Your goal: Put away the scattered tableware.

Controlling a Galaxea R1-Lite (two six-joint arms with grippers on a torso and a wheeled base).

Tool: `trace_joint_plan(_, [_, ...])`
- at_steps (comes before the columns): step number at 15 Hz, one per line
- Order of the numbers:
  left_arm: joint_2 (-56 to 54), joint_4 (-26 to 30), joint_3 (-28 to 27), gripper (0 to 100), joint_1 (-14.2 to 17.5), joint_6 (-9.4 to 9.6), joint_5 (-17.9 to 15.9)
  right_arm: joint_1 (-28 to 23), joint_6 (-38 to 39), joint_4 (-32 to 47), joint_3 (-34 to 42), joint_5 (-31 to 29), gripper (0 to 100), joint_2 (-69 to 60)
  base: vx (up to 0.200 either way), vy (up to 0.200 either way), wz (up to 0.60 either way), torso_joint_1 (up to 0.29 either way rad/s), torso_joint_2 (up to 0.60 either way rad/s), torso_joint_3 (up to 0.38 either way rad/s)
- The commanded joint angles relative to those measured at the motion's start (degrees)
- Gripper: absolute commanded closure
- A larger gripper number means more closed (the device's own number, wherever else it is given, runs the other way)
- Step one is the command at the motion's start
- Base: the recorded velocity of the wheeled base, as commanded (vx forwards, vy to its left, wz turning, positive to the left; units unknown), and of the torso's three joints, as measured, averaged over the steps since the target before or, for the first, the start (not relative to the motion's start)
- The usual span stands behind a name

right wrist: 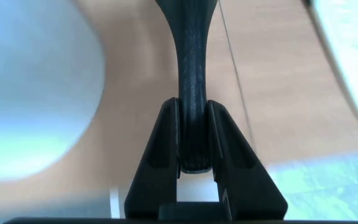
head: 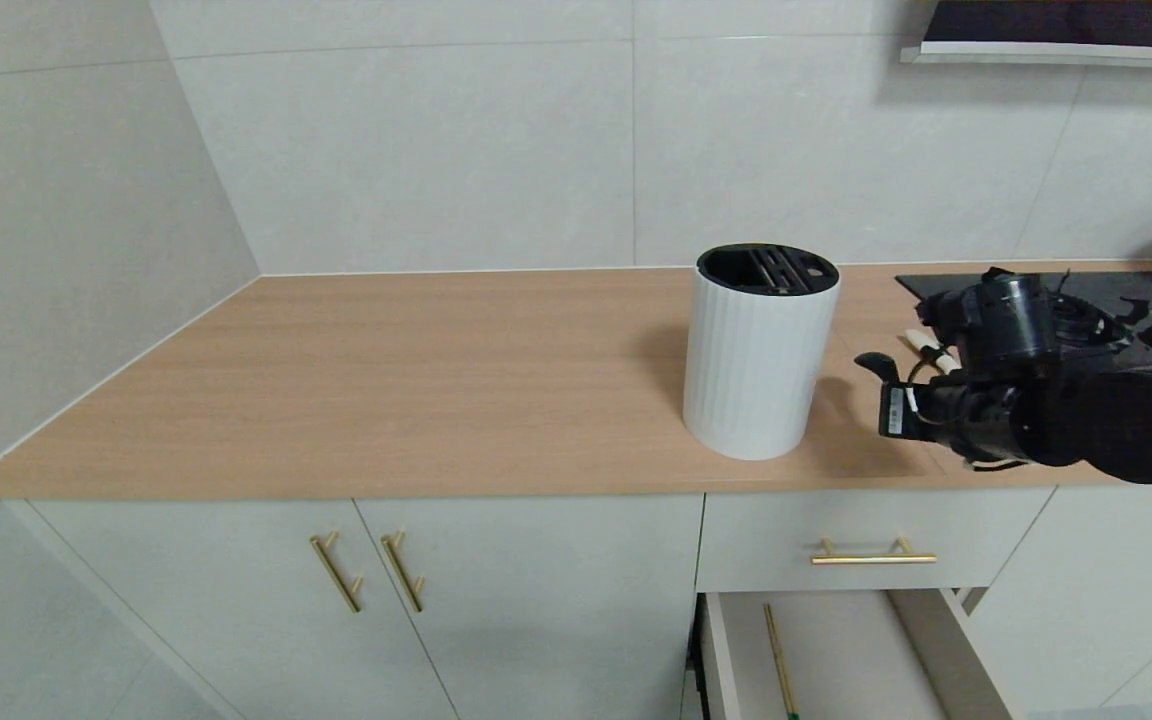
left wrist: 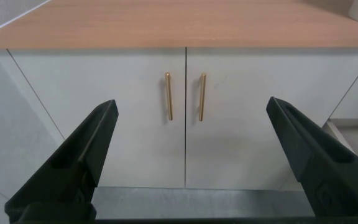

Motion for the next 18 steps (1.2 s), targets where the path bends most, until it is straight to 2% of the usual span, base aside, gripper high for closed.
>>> trace_joint_plan(1, [0.02,-0.01,0.0,0,0.02,-0.02,0.02,0.45,-1.59,-0.08,8.49,0.89,100,-12.54,0.0,0.0,0.0,0.0,0.0,0.0])
trace_joint_plan(4, [0.02,-0.01,0.0,0,0.02,-0.02,0.02,2.65,-3.26,0.18,17.72,3.44,100,-24.23,0.0,0.0,0.0,0.0,0.0,0.0])
trace_joint_plan(9, [0.02,-0.01,0.0,0,0.02,-0.02,0.02,7.75,-6.6,0.27,30.37,4.06,100,-35.4,0.0,0.0,0.0,0.0,0.0,0.0])
trace_joint_plan(14, [0.02,-0.01,0.0,0,0.02,-0.02,0.02,9.77,-9.15,0.27,34.42,4.41,100,-36.27,0.0,0.0,0.0,-0.006,0.02,0.011])
trace_joint_plan(18, [0.02,-0.01,0.0,0,0.02,-0.02,0.02,9.95,-13.72,0.18,36.7,6.96,100,-36.8,0.0,0.0,0.0,-0.169,0.41,0.231])
